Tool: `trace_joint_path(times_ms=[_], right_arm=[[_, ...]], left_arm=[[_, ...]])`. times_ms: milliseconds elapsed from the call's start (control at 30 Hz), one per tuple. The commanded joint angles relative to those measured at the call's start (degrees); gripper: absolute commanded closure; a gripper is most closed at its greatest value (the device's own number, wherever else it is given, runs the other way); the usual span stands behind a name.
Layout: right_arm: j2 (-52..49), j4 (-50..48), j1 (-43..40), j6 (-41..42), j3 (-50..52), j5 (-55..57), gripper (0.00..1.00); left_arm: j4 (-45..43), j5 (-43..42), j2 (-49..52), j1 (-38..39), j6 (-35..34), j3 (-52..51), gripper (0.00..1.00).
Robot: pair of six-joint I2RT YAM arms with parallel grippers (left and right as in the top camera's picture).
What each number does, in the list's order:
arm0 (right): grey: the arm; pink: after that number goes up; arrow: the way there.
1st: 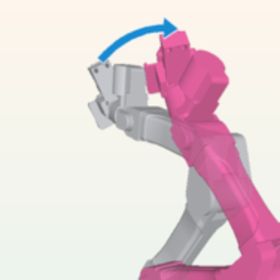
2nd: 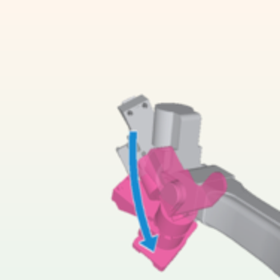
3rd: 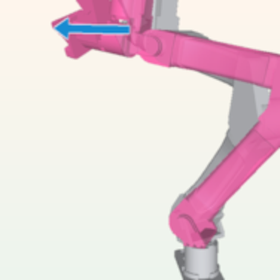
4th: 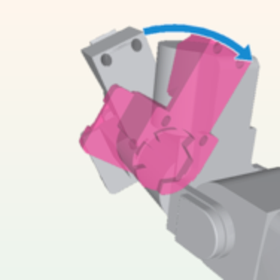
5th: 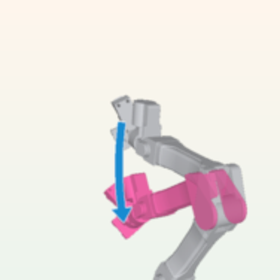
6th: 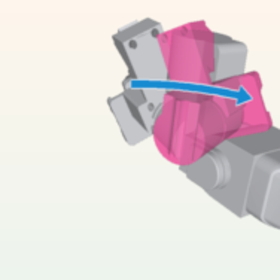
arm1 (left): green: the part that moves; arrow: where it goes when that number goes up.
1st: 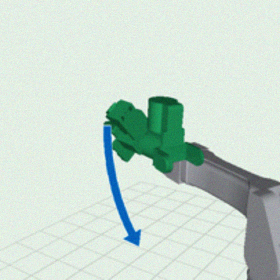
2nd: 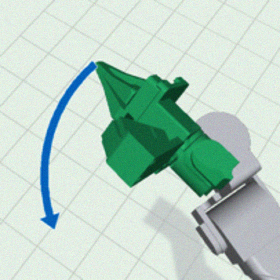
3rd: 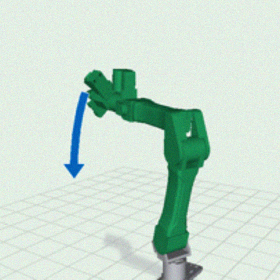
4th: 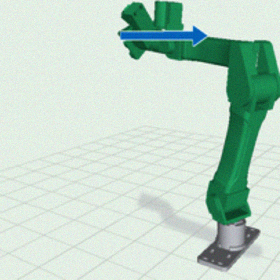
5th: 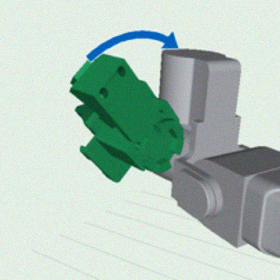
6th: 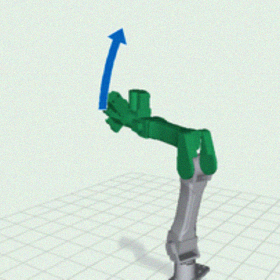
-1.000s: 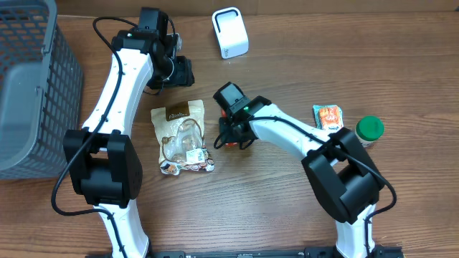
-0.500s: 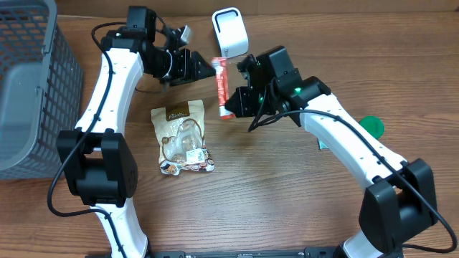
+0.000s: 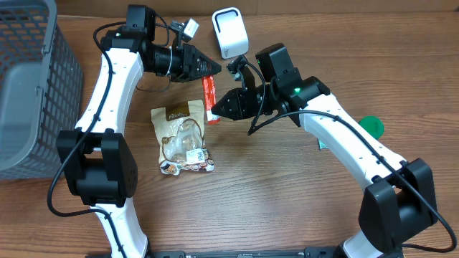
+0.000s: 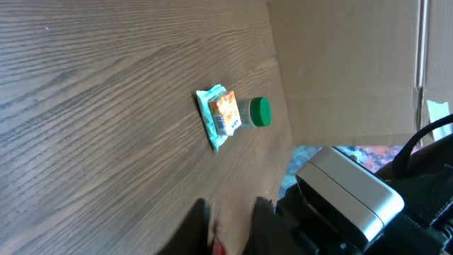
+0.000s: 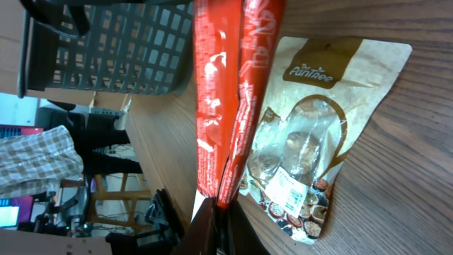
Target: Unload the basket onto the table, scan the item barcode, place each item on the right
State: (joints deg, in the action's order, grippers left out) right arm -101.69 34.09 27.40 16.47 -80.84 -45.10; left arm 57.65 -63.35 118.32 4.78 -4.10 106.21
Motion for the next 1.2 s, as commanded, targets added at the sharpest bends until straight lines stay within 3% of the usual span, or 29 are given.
trace_joint_path(times_ms=[0,67,133,233,400,500,633,800,1033,1167], right_arm=[[0.22,-0.72,-0.81,-0.44,-0.02,-1.51,0.96],[0.22,-0.83,-0.92,-0.46,-0.02,-1.49,0.96],[0.22,-0.90,-0.92,-0.44,-0.02,-1.49,0.96],[0.22,-1.31,-0.98,-0.50,-0.02,-1.49,0.95],[0.22,-1.92,-3.13,-1.68,-0.02,-5.03,0.73],[0.22,-1.92,-6.05,-7.61,-0.02,-17.46,0.51],[0.22,-1.86,-8.00,-10.84,0.00,-22.75,0.44],[0.20,-1.90,-7.13,-12.50,0.00,-22.77,0.44],[-0.13,-1.95,-2.95,-16.41,0.00,-22.51,0.62],[-0.13,-2.84,-1.99,-16.98,0.00,-22.51,0.64]], left_arm=[[0.20,-2.08,-1.64,0.07,0.92,0.33,0.84],[0.17,-2.08,-1.64,0.07,0.92,0.33,0.87],[0.22,-2.12,-1.64,0.07,0.87,0.33,0.96],[0.22,-2.75,-1.64,0.04,-0.22,0.33,0.96],[0.20,-8.66,-1.64,-0.68,-2.36,0.33,0.96],[0.20,-14.99,-1.64,-1.44,-2.80,0.33,0.96],[0.13,-19.80,-1.64,-1.95,-4.59,0.33,0.96],[-0.63,-23.32,-1.64,-1.92,-5.27,0.33,0.96],[-1.16,-23.76,-1.64,-1.92,-6.25,0.33,0.96],[-1.16,-23.74,-1.64,-1.92,-6.23,0.33,0.96]])
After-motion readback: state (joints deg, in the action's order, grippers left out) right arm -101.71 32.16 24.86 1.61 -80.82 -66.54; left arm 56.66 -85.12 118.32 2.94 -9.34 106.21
